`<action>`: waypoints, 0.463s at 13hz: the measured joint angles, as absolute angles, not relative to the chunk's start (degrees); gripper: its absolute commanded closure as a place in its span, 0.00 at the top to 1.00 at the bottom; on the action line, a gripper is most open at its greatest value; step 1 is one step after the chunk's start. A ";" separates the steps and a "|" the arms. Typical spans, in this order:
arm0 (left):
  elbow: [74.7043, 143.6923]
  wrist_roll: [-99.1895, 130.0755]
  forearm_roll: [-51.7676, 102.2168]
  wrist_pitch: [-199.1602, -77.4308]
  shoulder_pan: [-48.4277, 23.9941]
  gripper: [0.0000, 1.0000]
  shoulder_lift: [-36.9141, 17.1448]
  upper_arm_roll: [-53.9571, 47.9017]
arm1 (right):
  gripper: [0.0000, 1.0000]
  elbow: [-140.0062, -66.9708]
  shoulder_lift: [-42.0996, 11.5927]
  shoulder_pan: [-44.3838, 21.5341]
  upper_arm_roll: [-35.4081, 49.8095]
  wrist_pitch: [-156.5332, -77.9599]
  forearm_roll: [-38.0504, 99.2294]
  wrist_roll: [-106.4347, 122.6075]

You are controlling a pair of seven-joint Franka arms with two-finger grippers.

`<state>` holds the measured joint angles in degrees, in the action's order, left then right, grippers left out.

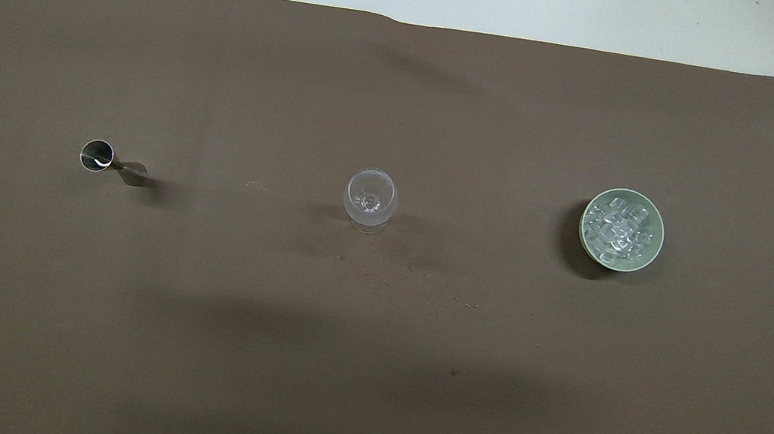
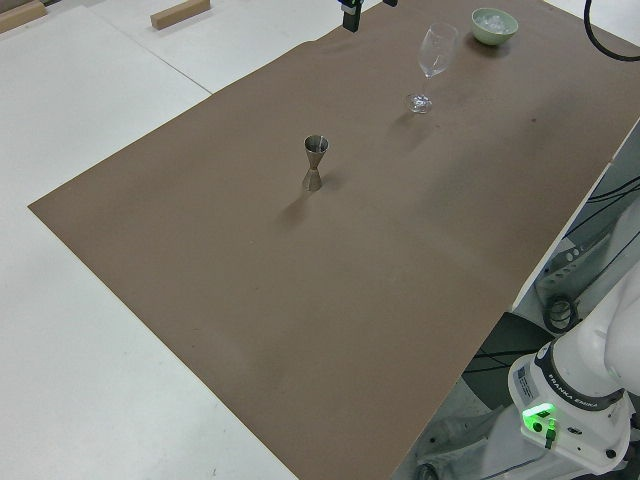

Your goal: Pour wine and add ice with both arms

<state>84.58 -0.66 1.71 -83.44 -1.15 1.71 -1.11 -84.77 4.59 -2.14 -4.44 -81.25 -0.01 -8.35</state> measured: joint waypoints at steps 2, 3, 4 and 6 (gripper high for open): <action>84.58 -0.65 1.71 -83.44 -1.15 1.00 1.74 -1.10 | 1.00 -84.77 4.59 -2.14 -4.44 -81.25 -0.01 -8.35; 84.58 -0.65 1.71 -83.42 -1.15 1.00 1.74 -1.06 | 1.00 -84.77 4.59 -2.14 -4.44 -81.25 -0.01 -8.35; 84.58 -0.65 1.71 -83.42 -1.15 1.00 1.74 -0.97 | 1.00 -84.77 4.59 -2.14 -4.44 -81.25 -0.01 -8.35; 84.59 -0.61 1.77 -83.42 -1.21 1.00 1.72 -0.23 | 1.00 -84.77 4.59 -2.14 -4.44 -81.25 -0.01 -8.35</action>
<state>84.59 -0.61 1.77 -83.42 -1.21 1.72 -0.23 -84.77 4.59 -2.14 -4.44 -81.25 -0.01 -8.35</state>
